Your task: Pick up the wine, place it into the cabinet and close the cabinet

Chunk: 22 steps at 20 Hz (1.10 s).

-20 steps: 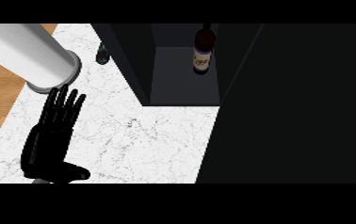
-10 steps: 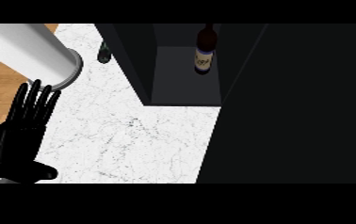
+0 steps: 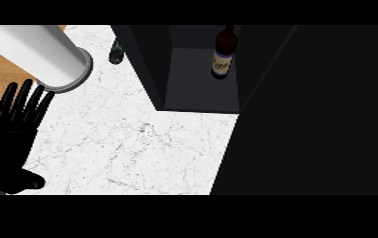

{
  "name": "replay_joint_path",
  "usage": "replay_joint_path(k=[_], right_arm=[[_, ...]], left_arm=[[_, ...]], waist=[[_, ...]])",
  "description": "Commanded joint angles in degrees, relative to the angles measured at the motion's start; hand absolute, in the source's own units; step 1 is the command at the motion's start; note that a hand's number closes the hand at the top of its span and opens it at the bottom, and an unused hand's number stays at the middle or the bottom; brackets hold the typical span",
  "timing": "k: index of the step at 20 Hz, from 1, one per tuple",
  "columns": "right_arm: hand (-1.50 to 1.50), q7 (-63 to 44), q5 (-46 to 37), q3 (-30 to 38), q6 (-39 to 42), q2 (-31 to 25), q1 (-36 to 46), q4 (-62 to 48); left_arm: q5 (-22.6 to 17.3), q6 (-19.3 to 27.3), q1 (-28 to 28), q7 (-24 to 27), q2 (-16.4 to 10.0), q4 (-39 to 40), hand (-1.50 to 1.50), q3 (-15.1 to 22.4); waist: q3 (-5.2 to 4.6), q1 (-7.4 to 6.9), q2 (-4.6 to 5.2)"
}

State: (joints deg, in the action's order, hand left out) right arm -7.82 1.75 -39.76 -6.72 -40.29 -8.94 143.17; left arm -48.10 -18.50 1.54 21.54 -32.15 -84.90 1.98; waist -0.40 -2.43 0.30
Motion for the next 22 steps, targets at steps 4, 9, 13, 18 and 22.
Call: replay_joint_path(k=[4,9,13,18,22], right_arm=[[1.50,-9.1,4.4,-7.2,-1.9,12.7,9.3,1.0],[1.50,-15.9,5.0,-3.9,-2.9,19.6,21.1,-6.0],[1.50,-23.4,4.2,-2.8,-6.1,30.3,34.1,-14.4],[1.50,-29.5,4.1,-0.4,-11.7,39.8,52.6,-29.5],[1.50,-26.8,9.9,5.7,-14.9,40.1,63.5,-41.3]], left_arm=[[0.0,-2.0,0.1,0.2,-0.7,0.4,-1.50,-0.6],[-1.6,-3.6,-1.6,-1.5,-2.0,2.4,-1.50,-1.7],[-1.2,-4.1,-1.2,-1.4,-1.8,4.6,-1.50,-2.1],[-0.4,-3.3,-3.0,-0.4,-0.5,6.8,-1.50,-3.0],[-0.6,-5.9,-2.5,-0.3,-1.7,9.2,-1.50,-5.3]], waist=[[-0.15,-2.09,0.14],[-0.16,-2.40,0.28],[-0.08,-1.31,-0.04],[0.12,0.22,-0.21],[0.27,0.69,-0.10]])
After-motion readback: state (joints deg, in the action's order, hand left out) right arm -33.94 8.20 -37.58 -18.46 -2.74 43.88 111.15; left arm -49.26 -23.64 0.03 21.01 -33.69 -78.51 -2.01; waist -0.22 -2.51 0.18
